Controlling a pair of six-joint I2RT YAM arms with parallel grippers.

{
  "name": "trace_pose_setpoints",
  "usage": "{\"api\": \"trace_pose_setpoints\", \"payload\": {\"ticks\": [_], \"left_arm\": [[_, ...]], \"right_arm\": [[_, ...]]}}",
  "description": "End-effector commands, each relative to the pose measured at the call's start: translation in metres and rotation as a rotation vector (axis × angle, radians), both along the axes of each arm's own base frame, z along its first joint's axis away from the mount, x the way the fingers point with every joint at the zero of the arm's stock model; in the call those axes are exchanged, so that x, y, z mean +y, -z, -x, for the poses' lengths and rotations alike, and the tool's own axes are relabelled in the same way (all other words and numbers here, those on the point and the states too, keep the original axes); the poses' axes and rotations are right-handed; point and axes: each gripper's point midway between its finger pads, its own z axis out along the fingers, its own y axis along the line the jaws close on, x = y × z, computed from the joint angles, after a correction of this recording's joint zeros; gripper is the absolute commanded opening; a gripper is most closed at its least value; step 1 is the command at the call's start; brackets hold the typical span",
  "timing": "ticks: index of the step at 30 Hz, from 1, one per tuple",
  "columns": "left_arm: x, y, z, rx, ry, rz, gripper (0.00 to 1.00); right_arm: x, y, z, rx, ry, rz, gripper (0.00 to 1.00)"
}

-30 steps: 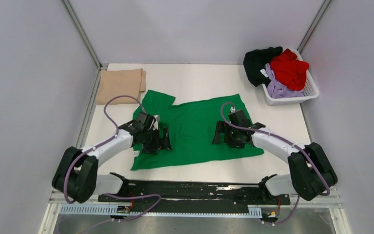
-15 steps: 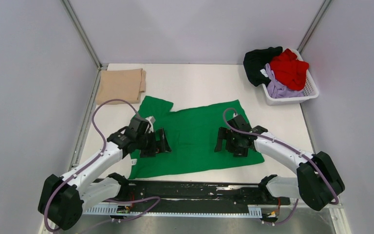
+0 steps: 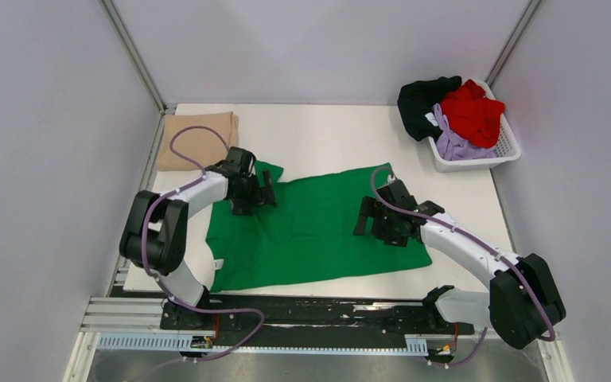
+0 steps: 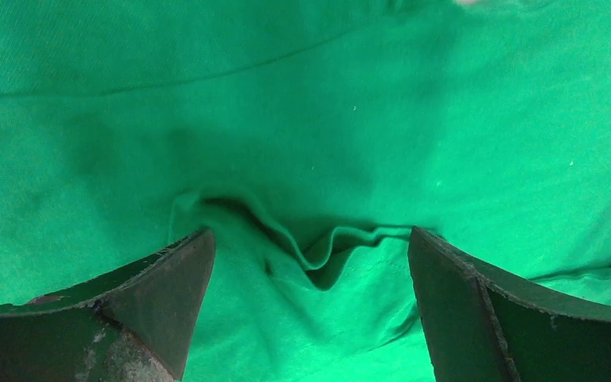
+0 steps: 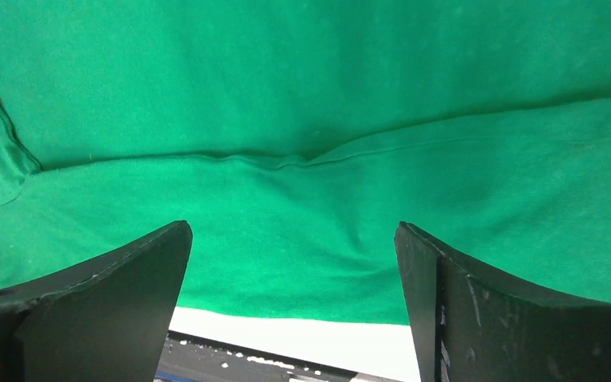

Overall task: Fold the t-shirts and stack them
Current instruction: Fold the flattened tshirt in 1/3 of the way, then grab the side of the flattened tshirt furthest away from the robot with both arms

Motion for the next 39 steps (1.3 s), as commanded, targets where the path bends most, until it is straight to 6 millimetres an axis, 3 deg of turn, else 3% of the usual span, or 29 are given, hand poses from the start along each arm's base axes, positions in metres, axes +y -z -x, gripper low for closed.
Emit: {"api": "trace_pose_setpoints", "payload": {"ticks": [1, 6, 12, 19, 24, 29, 39], "left_arm": [[-0.006, -0.007, -0.063, -0.1, 0.033, -0.023, 1.0], [-0.006, -0.011, -0.094, -0.086, 0.053, -0.047, 1.0], [-0.007, -0.043, -0.113, -0.155, 0.075, -0.063, 1.0], [0.001, -0.067, -0.132, -0.199, 0.078, -0.126, 1.0], [0.017, -0.077, -0.157, -0.221, 0.05, -0.183, 1.0], [0.029, -0.075, -0.187, -0.22, 0.034, -0.203, 1.0], [0.026, -0.03, -0.241, -0.144, 0.024, -0.219, 1.0]], "right_arm": [[-0.007, -0.024, -0.027, -0.124, 0.031, 0.007, 1.0], [-0.016, -0.032, -0.04, -0.17, 0.042, 0.039, 1.0], [-0.019, -0.031, -0.074, -0.199, 0.06, 0.046, 1.0], [-0.018, 0.003, -0.101, -0.119, 0.059, 0.065, 1.0], [-0.027, 0.026, -0.09, -0.048, 0.079, 0.082, 1.0], [-0.044, 0.04, -0.073, 0.018, 0.124, 0.06, 1.0], [-0.073, 0.047, -0.039, 0.094, 0.153, 0.111, 1.0]]}}
